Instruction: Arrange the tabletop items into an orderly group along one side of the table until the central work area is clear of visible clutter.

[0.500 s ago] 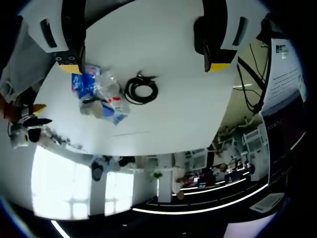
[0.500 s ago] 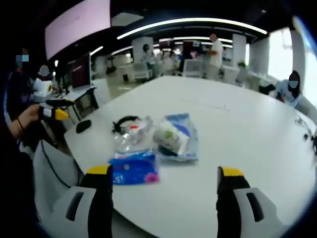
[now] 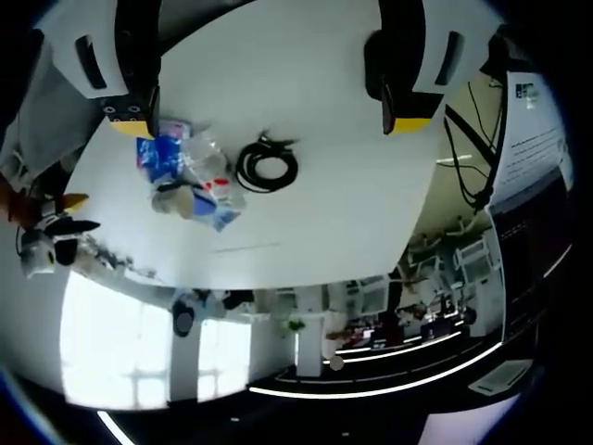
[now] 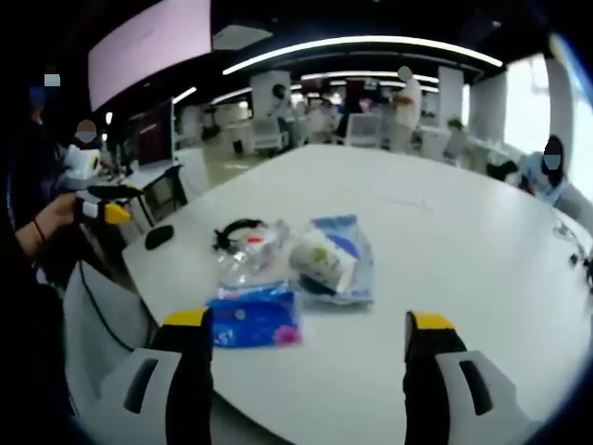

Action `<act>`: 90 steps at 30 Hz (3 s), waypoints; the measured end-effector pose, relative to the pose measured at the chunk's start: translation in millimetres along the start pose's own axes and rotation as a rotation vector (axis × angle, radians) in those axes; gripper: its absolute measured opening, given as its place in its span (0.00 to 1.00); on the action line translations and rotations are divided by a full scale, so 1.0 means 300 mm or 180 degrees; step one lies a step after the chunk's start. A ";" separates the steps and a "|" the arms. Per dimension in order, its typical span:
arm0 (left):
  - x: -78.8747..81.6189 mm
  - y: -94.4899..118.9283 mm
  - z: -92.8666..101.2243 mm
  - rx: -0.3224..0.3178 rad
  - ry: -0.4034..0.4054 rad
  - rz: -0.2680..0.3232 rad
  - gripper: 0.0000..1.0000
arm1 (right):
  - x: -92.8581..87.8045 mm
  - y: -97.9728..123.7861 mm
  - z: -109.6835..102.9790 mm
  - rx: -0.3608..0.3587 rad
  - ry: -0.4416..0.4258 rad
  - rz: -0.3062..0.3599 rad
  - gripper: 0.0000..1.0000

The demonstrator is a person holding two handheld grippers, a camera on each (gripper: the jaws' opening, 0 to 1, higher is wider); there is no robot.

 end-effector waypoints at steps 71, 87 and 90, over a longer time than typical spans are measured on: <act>-0.004 -0.379 0.143 -0.0543 0.0457 -0.0400 0.81 | 0.005 -0.147 0.005 0.0081 -0.0047 -0.0043 0.79; -0.008 -0.460 0.170 -0.0536 0.0596 -0.0554 0.76 | 0.000 -0.168 -0.017 0.0106 -0.0039 -0.0096 0.79; -0.007 -0.474 0.176 -0.0534 0.0631 -0.0583 0.75 | -0.003 -0.173 -0.018 0.0114 -0.0030 -0.0108 0.79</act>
Point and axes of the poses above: the point that each gripper's makers call its tool centre point, and the gripper's own axes: y roughly backward along the fingers, z roughly to its right, x roughly out of its top, the point moved 10 cm from there along y, roughly backward along the fingers, and after that the axes turned 3 degrees about -x, right-handed, at the moved point
